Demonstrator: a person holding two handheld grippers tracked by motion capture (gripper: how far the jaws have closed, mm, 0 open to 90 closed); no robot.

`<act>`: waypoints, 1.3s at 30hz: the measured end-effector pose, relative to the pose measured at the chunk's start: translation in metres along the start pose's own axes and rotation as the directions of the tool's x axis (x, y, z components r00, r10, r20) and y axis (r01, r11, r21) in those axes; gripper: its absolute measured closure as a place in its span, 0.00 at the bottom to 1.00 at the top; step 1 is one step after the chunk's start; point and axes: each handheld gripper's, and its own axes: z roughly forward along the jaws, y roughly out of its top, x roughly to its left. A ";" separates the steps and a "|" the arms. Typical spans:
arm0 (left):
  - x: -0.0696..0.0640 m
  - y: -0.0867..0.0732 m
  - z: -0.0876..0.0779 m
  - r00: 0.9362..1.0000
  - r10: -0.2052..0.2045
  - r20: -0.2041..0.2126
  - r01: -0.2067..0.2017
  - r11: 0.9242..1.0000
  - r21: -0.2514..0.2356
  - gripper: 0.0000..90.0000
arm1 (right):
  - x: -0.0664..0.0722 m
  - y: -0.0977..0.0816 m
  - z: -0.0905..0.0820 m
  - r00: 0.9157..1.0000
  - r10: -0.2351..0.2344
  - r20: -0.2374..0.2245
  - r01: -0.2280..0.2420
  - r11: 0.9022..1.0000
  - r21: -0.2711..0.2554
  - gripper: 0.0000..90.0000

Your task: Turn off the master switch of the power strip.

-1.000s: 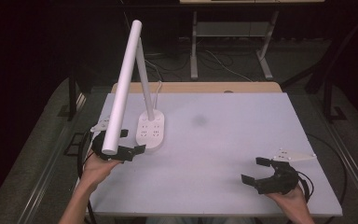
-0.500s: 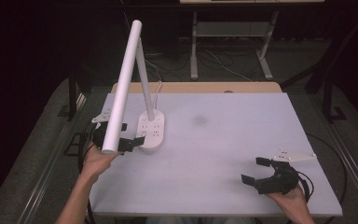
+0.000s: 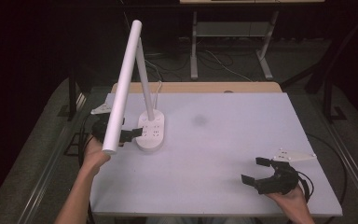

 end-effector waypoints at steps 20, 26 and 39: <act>0.012 0.013 0.012 0.992 -0.129 0.008 0.129 0.987 -0.096 0.15 | 0.000 0.000 0.000 1.000 -0.003 -0.004 0.003 1.000 0.005 0.01; 0.016 0.018 0.016 0.984 -0.177 0.022 0.178 0.976 -0.125 0.22 | 0.000 0.000 0.000 1.000 -0.004 -0.005 0.004 1.000 0.005 0.01; 0.026 0.021 0.027 0.965 -0.260 0.032 0.261 0.948 -0.180 0.52 | 0.001 0.000 0.001 1.000 -0.005 -0.006 0.005 1.000 0.009 0.01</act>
